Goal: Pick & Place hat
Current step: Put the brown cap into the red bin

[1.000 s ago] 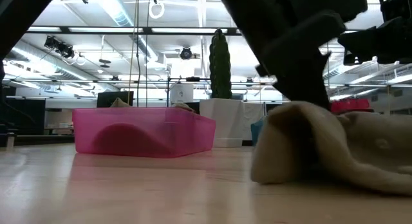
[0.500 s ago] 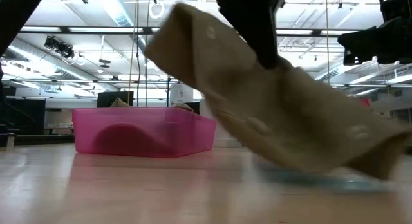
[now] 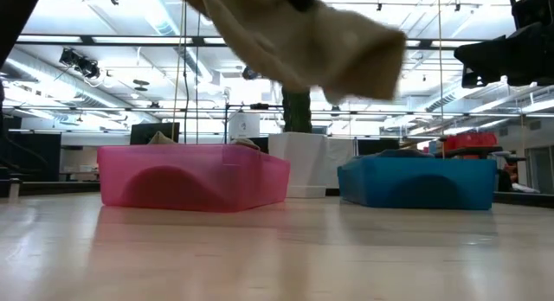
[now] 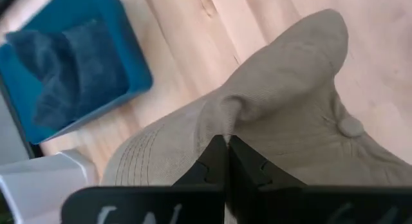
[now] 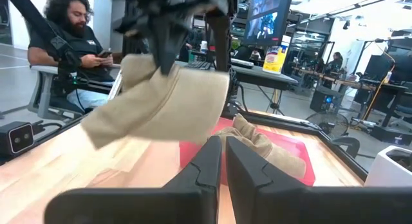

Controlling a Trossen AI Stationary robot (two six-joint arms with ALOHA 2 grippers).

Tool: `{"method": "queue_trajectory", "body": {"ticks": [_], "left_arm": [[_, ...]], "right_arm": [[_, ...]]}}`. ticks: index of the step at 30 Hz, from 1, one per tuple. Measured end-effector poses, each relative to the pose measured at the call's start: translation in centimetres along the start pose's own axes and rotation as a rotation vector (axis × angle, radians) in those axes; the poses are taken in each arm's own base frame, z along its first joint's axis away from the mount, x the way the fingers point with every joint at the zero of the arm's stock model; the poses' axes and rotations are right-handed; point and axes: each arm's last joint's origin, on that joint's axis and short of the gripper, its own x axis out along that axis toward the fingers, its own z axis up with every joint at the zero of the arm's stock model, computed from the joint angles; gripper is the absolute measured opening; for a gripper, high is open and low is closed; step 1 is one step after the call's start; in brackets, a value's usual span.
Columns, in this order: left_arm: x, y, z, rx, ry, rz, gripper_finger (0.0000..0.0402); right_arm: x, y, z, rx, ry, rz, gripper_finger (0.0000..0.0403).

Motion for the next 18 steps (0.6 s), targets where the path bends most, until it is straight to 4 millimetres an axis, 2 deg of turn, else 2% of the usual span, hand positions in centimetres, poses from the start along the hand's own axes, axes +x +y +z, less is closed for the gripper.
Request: {"method": "queue_trajectory", "body": {"ticks": [4,11,14,18], "left_arm": [[-3.0,1.5,-1.1,0.001,-0.047,0.010,0.0002],[-7.5,5.6,-4.7,-0.035,-0.071,0.005,0.0003],[-8.3,7.2,-6.0,-0.036,-0.088,-0.041,0.0003],[-7.5,8.9,-7.2,-0.004,-0.084,-0.133,0.0003]], "right_arm": [[0.0,0.0,0.0,0.000,0.000,0.000,0.0025],[0.0,0.0,0.0,0.000,0.000,0.000,0.0025],[0.0,0.0,0.0,0.000,0.000,0.000,0.0025],[0.0,0.0,0.0,0.000,0.000,0.000,0.0025]]}}
